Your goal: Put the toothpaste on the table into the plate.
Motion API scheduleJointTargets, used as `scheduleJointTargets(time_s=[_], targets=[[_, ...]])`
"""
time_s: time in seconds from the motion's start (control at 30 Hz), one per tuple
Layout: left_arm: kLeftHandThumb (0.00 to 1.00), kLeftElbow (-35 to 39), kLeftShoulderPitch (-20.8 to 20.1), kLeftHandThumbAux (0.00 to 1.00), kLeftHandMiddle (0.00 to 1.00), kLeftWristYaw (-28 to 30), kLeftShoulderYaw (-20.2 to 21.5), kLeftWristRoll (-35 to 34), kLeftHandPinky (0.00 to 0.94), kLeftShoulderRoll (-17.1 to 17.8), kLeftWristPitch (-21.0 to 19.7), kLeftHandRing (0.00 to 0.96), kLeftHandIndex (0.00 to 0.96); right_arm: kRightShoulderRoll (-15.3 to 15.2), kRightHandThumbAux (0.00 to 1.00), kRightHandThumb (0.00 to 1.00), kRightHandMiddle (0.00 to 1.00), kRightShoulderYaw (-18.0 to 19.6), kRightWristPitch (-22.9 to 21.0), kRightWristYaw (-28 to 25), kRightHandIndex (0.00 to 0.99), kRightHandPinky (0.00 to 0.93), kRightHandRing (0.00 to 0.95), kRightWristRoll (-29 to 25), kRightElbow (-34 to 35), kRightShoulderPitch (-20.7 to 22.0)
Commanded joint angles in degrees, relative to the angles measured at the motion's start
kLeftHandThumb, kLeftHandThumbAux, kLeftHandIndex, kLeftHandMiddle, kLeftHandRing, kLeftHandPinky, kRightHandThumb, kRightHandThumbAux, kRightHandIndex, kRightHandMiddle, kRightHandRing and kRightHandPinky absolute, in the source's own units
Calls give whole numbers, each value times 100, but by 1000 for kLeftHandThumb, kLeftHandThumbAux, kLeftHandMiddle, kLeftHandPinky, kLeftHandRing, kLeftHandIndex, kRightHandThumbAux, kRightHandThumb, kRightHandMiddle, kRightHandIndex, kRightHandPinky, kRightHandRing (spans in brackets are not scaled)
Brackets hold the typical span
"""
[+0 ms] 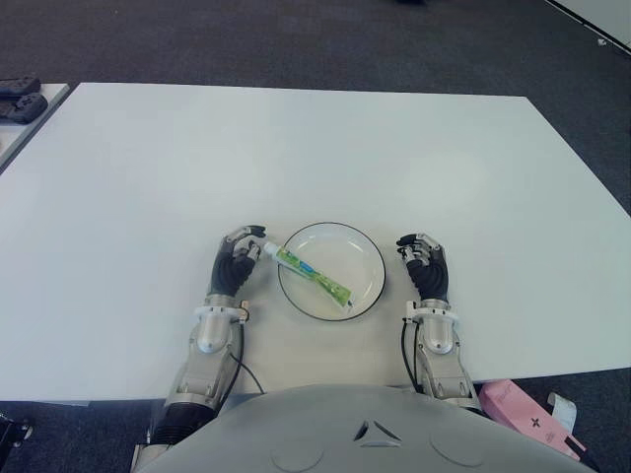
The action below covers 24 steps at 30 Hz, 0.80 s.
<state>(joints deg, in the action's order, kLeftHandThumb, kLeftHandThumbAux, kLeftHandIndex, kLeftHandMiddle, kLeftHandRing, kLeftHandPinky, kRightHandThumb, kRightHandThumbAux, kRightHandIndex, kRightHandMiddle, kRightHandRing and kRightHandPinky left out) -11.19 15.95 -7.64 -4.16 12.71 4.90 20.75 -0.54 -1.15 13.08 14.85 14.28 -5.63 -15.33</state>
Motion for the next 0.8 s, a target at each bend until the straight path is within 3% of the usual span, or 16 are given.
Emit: scheduleJointTargets(time_s=[0.03,0.8], targets=[[694,-136,111,721,577,120,-82,141,538,109,-291,564,431,36,727,704,464,-16,-116,11,422,448,451,13,1,-2],[696,-459,1,721,585,-18,-67,186,543,253,-108,565,432,135,727,708,444,-45,-533,-77,424,439,435,-32,75,12]])
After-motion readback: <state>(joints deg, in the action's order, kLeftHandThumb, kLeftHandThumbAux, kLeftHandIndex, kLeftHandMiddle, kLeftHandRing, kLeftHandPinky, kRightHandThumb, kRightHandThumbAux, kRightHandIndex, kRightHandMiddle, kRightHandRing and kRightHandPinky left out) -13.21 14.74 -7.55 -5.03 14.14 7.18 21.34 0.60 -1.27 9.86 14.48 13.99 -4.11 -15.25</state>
